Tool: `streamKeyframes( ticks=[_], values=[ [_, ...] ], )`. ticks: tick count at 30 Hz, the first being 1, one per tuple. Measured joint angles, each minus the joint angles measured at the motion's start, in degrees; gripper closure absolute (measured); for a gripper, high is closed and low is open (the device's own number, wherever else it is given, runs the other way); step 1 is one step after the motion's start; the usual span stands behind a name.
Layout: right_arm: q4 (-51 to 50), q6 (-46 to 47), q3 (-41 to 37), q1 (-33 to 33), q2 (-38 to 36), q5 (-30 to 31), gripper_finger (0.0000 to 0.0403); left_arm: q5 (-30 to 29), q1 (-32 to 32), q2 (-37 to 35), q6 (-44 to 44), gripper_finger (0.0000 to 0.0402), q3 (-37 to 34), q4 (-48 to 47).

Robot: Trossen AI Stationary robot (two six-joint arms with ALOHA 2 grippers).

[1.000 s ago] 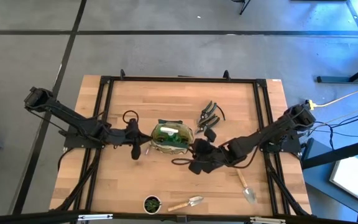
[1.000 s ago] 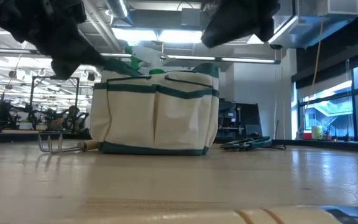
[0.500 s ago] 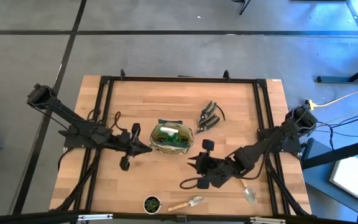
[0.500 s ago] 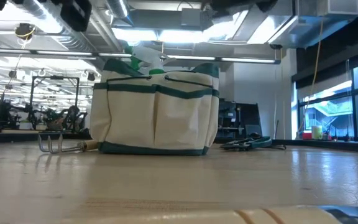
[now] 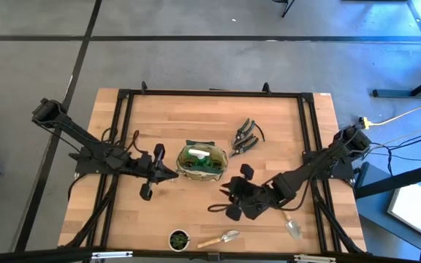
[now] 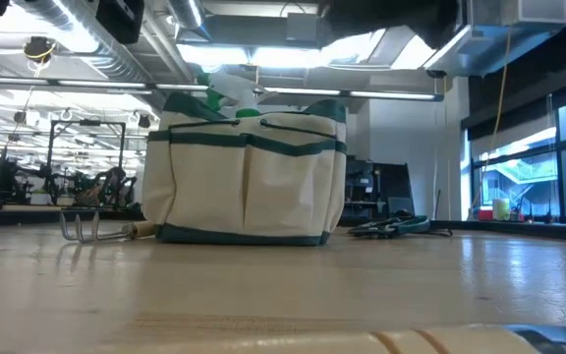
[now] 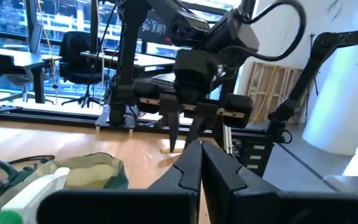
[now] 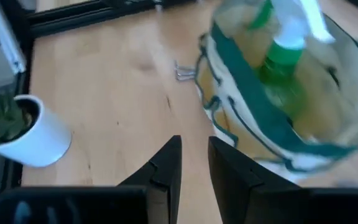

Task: Pick & Place Garden tools in Gardening bag
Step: Put the bottom shear scissors into the side pocket of the green gardening bag

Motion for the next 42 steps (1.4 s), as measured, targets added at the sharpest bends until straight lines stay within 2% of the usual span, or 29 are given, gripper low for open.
streamKeyframes(
  ticks=[7, 14, 19, 25, 36, 42],
  values=[
    [-20.01, 17.73, 0.0, -0.95, -2.2, 4.43, 0.0322, -0.02, 0.0, 0.0, 0.0, 0.04, 0.0, -0.01],
    [-42.1, 38.9, 0.0, -1.41, -2.85, 4.45, 0.0322, -0.85, 0.01, 0.0, 0.0, 0.0398, 0.0, -0.14],
    [-53.49, 48.41, -0.17, -2.45, -2.84, 2.57, 0.0321, -1.81, 0.01, 0.0, 0.57, 0.0399, 0.0, -0.24],
    [-57.24, 49.11, -1.5, -5.91, -2.82, -0.81, 0.0297, -1.81, 0.0, 0.0, 0.57, 0.04, 0.0, -0.23],
    [-58.36, 47.46, -2.05, -11.36, -2.82, -0.95, 0.0223, -1.81, 0.0, 0.0, 0.59, 0.0399, 0.0, -0.25],
    [-58.17, 47.41, -3.94, -16.31, -2.82, -1.41, 0.0201, -1.81, 0.0, 0.0, 0.55, 0.04, 0.0, -0.25]
  ],
)
